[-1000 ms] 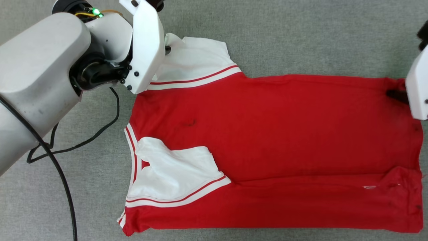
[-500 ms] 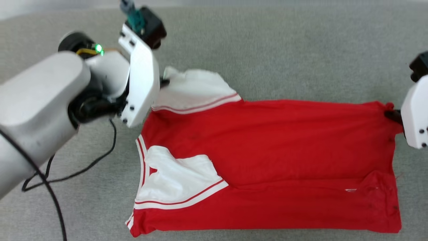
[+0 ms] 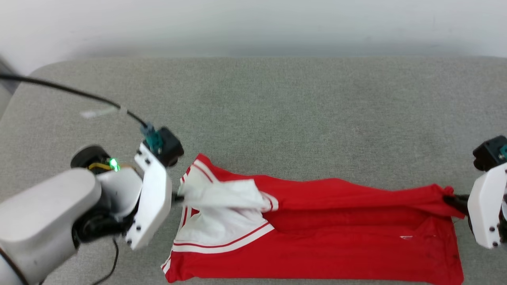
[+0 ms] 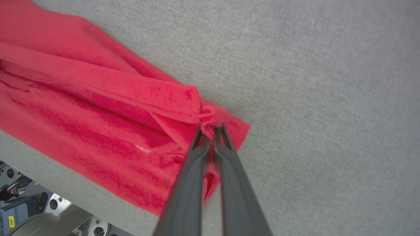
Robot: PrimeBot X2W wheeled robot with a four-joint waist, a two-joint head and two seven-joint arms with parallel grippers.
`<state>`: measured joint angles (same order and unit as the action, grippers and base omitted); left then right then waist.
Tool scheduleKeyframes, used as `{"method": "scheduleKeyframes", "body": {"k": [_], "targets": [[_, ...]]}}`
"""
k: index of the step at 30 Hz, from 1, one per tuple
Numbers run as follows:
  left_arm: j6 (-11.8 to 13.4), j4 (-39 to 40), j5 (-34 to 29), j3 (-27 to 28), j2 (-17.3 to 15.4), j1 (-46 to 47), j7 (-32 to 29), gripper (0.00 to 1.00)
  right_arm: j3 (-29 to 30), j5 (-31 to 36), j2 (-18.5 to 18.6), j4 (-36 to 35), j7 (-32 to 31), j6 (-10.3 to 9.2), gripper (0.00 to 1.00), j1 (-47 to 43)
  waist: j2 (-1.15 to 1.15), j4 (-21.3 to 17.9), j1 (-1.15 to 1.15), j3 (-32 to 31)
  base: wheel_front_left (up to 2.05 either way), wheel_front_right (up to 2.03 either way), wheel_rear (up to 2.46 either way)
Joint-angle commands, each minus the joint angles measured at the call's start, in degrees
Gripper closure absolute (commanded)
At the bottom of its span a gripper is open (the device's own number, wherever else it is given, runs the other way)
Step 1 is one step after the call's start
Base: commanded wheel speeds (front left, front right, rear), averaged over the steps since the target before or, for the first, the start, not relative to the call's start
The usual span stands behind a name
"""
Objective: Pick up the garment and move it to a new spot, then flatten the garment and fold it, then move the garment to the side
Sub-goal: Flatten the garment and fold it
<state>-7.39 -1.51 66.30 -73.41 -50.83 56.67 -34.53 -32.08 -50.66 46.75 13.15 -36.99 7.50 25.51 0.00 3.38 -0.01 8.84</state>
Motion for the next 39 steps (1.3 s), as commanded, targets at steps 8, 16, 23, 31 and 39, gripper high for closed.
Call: {"method": "scheduleKeyframes", "body": {"k": [8, 16, 23, 31, 39], "targets": [[0.4, 0.2, -0.4, 0.0, -1.5, -10.9, 1.8, 1.0, -0.9, -0.2, 1.3, -1.4, 2.7, -0.03, 1.0, -7.6, 0.0, -0.4, 0.01, -1.2, 0.0, 0.0, 0.0], [0.4, -4.7, -0.7, 0.1, 1.5, -16.5, 2.5, 1.0, -2.7, 2.8, -1.8, 1.3, 3.7, -0.03, 1.0, -9.9, 0.0, -0.9, 0.01, 0.8, 0.0, 0.0, 0.0], [0.9, -6.1, -0.2, 2.6, 1.5, -16.1, 7.5, 0.0, -0.8, 3.5, -3.4, 1.8, 5.9, -0.05, 0.0, -8.5, 0.0, -1.4, 0.01, -0.4, 0.0, 0.0, 0.0], [5.5, -2.7, -6.4, 7.4, -0.4, -15.9, 21.4, 0.0, 6.6, 1.8, -1.8, -4.4, 9.9, -0.03, 0.0, -10.7, 0.0, -1.6, 0.01, -2.3, 0.0, 0.0, 0.0], [15.9, -1.3, -11.5, 12.6, 0.7, -20.6, 39.7, 0.0, 18.0, 0.5, -2.5, -4.9, 12.0, -0.03, 0.0, -15.5, 0.0, -1.6, 0.01, -1.3, 0.0, 0.0, 0.0]]}}
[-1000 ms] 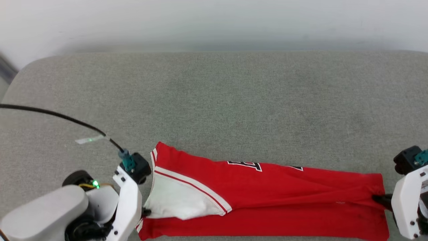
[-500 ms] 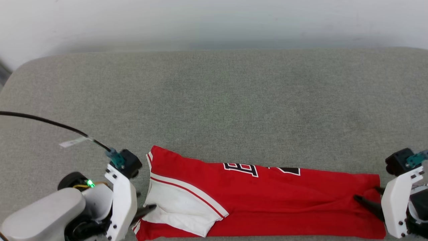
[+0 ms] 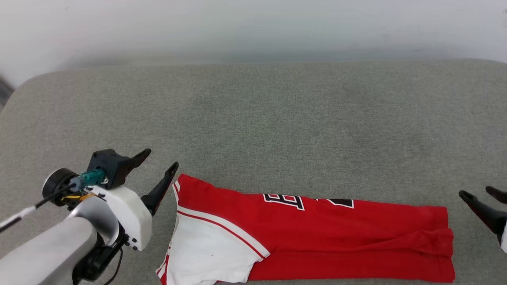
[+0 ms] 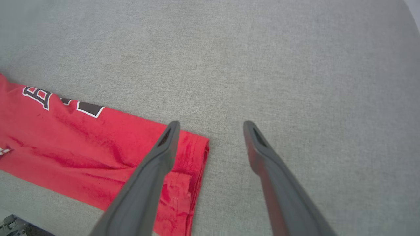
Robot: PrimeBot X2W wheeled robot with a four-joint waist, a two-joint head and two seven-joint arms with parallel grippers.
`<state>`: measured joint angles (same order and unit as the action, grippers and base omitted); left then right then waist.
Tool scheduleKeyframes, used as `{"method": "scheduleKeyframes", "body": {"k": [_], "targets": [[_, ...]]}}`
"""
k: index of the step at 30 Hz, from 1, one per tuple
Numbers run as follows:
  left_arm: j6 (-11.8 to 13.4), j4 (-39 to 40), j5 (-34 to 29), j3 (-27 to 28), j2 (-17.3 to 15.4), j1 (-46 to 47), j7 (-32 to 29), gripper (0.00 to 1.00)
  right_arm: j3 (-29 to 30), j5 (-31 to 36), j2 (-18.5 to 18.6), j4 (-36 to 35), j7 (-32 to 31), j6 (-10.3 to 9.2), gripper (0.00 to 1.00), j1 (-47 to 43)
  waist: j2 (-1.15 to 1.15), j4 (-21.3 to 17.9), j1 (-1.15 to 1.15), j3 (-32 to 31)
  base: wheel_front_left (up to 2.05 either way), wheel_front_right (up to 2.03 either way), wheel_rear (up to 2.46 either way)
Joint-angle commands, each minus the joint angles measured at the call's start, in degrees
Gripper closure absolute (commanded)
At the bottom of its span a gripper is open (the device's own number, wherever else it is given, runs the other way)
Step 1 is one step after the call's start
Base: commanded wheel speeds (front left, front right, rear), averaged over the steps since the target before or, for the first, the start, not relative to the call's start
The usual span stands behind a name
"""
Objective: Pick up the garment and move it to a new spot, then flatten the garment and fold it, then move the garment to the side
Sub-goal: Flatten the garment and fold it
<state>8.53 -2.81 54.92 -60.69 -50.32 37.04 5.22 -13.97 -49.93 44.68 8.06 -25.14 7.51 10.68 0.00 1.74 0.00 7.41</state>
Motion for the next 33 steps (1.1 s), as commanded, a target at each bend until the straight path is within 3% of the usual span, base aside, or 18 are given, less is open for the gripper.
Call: {"method": "scheduleKeyframes", "body": {"k": [1, 5, 10, 13, 17, 26, 31, 32, 33], "targets": [[1.5, -0.1, -0.6, 0.6, 0.4, -1.7, 2.3, 0.0, 1.0, -0.7, -0.9, 0.5, 0.1, -0.04, 0.0, -1.5, 0.0, 0.1, 0.0, 0.3, 0.0, 0.0, 0.0], [6.1, -0.5, -2.0, 2.9, 1.5, -4.7, 8.2, 0.0, 4.7, -2.5, -3.2, 2.9, -0.4, -0.04, 0.0, -4.5, 0.0, 0.3, 0.0, 0.9, 0.0, 0.0, 0.0], [11.1, -0.2, -5.6, 6.2, 3.6, -8.1, 9.9, 0.0, 6.9, -4.9, -6.8, 5.3, -1.4, -0.04, 0.0, -7.6, 0.0, 1.1, 0.0, 1.4, 0.0, 0.0, 0.0], [14.0, 1.5, -9.2, 11.8, 6.0, -11.1, 10.0, 0.0, 7.4, -5.7, -8.9, 6.6, -1.5, -0.04, 0.0, -8.3, 0.0, 1.3, 0.0, 1.9, 0.0, 0.0, 0.0], [16.1, 4.1, -15.0, 20.0, 9.8, -17.9, 10.0, 0.0, 7.2, -6.4, -11.2, 8.3, -2.1, -0.04, 0.0, -8.4, 0.0, 1.4, 0.0, 2.6, 0.0, 0.0, 0.0], [16.8, 7.5, -28.4, 35.9, 20.1, -31.2, 10.0, 0.0, 4.4, -9.6, -14.5, 10.1, -5.7, -0.04, 0.0, -9.3, 0.0, 2.1, 0.0, 3.0, 0.0, 0.0, 0.0], [15.5, 8.2, -36.1, 42.2, 26.5, -36.0, 10.0, 0.0, 1.4, -9.9, -15.6, 10.3, -8.1, -0.04, 0.0, -9.8, 0.0, 2.3, 0.0, 2.9, 0.0, 0.0, 0.0], [14.7, 8.3, -41.1, 44.6, 30.1, -37.8, 10.0, 0.0, 0.1, -9.6, -16.1, 10.8, -8.6, -0.04, 0.0, -9.5, 0.0, 2.4, 0.0, 2.8, 0.0, 0.0, 0.0], [14.4, 7.9, -42.6, 44.9, 31.1, -38.3, 10.0, 0.0, -0.2, -9.7, -16.3, 11.1, -8.7, -0.04, 0.0, -9.4, 0.0, 2.5, 0.0, 2.7, 0.0, 0.0, 0.0]]}}
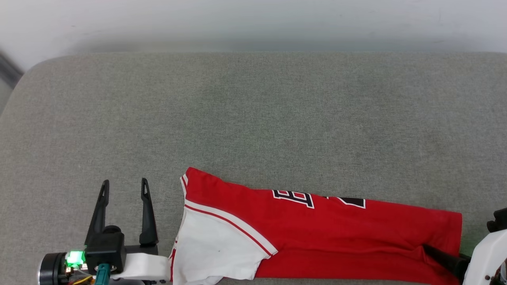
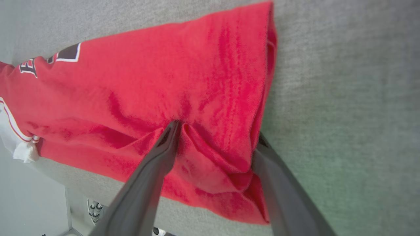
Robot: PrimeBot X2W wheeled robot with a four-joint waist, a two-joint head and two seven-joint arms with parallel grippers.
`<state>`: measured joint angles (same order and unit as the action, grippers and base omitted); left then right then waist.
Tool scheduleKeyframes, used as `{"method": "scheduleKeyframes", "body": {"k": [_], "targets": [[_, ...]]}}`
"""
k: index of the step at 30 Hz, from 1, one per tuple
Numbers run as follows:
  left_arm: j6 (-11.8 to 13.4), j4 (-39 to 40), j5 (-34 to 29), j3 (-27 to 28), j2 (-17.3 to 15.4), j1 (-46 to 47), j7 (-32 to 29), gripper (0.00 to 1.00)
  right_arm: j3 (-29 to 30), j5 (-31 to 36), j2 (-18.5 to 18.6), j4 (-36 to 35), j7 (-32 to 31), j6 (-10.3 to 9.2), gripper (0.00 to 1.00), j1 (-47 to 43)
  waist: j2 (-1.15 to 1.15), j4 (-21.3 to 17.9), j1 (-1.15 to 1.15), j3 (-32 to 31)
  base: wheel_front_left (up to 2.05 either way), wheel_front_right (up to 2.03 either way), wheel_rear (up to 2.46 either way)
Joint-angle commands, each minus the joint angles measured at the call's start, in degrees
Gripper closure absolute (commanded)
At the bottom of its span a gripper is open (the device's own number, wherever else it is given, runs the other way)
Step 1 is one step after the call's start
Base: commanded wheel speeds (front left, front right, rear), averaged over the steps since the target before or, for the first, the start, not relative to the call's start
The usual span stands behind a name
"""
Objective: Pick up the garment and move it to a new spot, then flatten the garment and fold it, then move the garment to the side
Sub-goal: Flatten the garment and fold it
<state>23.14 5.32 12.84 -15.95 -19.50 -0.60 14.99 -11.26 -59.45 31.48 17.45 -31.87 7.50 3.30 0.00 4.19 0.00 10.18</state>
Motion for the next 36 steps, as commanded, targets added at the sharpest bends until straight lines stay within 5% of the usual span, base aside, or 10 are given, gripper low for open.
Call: {"method": "scheduleKeyframes", "body": {"k": [1, 4, 5, 6, 8, 9, 21, 31, 36], "targets": [[-0.2, -0.3, -1.8, 0.9, 1.5, -1.1, 0.3, 0.0, -3.3, -0.3, -3.2, 1.9, -2.2, -0.02, 0.0, -1.9, 0.0, 0.1, 0.0, -0.2, 0.0, 0.0, 0.0], [-0.9, -0.6, -4.4, 1.8, 3.0, -1.8, 0.3, 0.0, -3.9, -0.2, -3.4, 2.5, -2.4, -0.02, 0.0, -1.5, 0.0, 0.1, 0.0, -0.4, 0.0, 0.0, 0.0], [-1.2, -0.7, -5.5, 2.1, 3.8, -2.1, 0.3, 0.0, -4.1, -0.2, -3.4, 2.6, -2.5, -0.02, 0.16, -1.4, 0.0, 0.1, 0.0, -0.6, 0.0, 0.0, 0.0], [-1.4, -0.9, -6.3, 2.6, 4.6, -2.7, 0.3, 0.0, -4.1, -0.3, -3.5, 2.8, -2.6, -0.02, 0.51, -1.3, 0.0, 0.1, 0.0, -0.9, 0.0, 0.0, 0.0], [-1.9, -0.9, -7.6, 3.3, 5.8, -3.5, 0.3, 0.0, -4.1, -0.2, -3.3, 3.3, -2.3, -0.02, 0.96, -0.9, 0.0, 0.2, 0.0, -1.3, 0.0, 0.0, 0.0], [-2.0, -1.0, -8.3, 3.6, 6.3, -3.8, 0.3, 0.0, -4.0, -0.3, -3.3, 3.5, -2.2, -0.01, 1.0, -0.8, 0.0, 0.2, 0.0, -1.6, 0.0, 0.0, 0.0], [-3.0, -1.6, -11.6, 6.0, 8.5, -7.8, 0.2, 0.0, -0.2, -0.1, 1.6, 3.4, -1.3, -0.03, 1.0, 1.3, 0.0, 0.0, 0.0, -5.1, 0.0, 0.0, 0.0], [-6.5, -1.6, -10.9, 7.0, 9.8, -9.6, 0.2, 0.0, 5.9, 3.5, 10.1, 6.4, -4.0, -0.03, 1.0, 0.7, 0.0, 0.3, 0.0, -7.1, 0.0, 0.0, 0.0], [-7.9, -1.7, -11.1, 7.9, 10.6, -9.8, 0.3, 0.0, 5.9, 3.9, 11.0, 3.4, -7.9, -0.03, 1.0, 0.4, 0.0, 0.2, 0.0, -7.6, 0.0, 0.0, 0.0]]}}
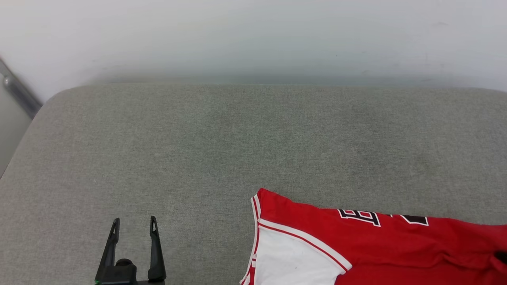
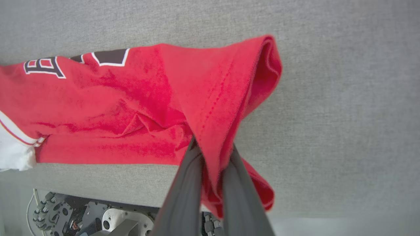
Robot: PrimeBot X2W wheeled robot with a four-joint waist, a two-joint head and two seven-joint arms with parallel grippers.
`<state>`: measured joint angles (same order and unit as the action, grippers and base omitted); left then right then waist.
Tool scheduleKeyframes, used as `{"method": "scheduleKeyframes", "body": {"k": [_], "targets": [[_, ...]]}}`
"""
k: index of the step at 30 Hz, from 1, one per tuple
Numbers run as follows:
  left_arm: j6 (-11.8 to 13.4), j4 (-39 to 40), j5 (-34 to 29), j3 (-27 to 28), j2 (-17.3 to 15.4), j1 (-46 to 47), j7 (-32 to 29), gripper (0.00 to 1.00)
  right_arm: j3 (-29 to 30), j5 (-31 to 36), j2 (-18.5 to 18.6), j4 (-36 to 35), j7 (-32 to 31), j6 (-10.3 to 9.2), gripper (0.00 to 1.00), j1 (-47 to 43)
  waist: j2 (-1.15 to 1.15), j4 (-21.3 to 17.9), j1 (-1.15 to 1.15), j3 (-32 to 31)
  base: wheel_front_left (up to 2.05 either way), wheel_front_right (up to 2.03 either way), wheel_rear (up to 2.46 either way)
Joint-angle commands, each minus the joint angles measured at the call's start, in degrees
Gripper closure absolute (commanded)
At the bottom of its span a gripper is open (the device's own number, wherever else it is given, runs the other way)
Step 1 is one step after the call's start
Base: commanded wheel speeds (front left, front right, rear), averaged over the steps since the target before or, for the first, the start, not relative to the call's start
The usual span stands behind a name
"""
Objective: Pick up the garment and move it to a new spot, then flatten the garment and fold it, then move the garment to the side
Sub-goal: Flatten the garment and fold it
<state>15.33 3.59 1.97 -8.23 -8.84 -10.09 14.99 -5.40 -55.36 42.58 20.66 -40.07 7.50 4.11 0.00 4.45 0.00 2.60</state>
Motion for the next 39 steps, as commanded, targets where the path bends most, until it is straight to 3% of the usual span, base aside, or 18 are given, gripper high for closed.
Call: {"method": "scheduleKeyframes", "body": {"k": [1, 12, 20, 23, 27, 39], "targets": [[-0.2, 0.0, -0.2, 0.4, 0.1, -0.4, 0.2, 0.0, -0.4, -0.5, -0.2, -1.4, -0.8, -0.02, 1.0, -0.7, 0.0, -0.1, 0.0, -0.1, 0.0, 0.0, 0.0], [-2.5, -0.3, -0.6, 2.2, 1.7, 0.0, 0.3, 0.0, -6.1, -0.3, -5.5, -22.7, -9.9, -0.02, 1.0, -0.2, 0.0, -0.4, 0.0, 0.5, 0.0, 0.0, 0.0], [-3.9, -0.8, -0.8, 3.1, 2.5, 1.9, 0.3, 0.0, -15.7, 4.1, -10.4, -28.0, -13.2, -0.02, 1.0, 7.3, 0.0, 0.4, 0.0, 2.2, 0.0, 0.0, 0.0], [-4.4, -1.0, -0.9, 3.3, 2.8, 2.7, 0.3, 0.0, -21.2, 5.9, -12.1, -27.2, -13.1, -0.03, 1.0, 11.9, 0.0, 0.8, 0.0, 2.8, 0.0, 0.0, 0.0], [-5.6, -1.3, -1.2, 3.5, 3.5, 4.8, 0.3, 0.0, -37.0, 8.7, -18.3, -18.5, -10.8, -0.03, 1.0, 26.1, 0.0, 2.4, 0.0, 5.4, 0.0, 0.0, 0.0], [-6.6, -2.1, -1.1, 3.9, 4.6, 6.8, 0.3, 0.0, -52.2, 9.3, -23.9, -2.1, -5.3, -0.02, 1.0, 35.3, 0.0, 3.9, 0.0, 7.9, 0.0, 0.0, 0.0]]}}
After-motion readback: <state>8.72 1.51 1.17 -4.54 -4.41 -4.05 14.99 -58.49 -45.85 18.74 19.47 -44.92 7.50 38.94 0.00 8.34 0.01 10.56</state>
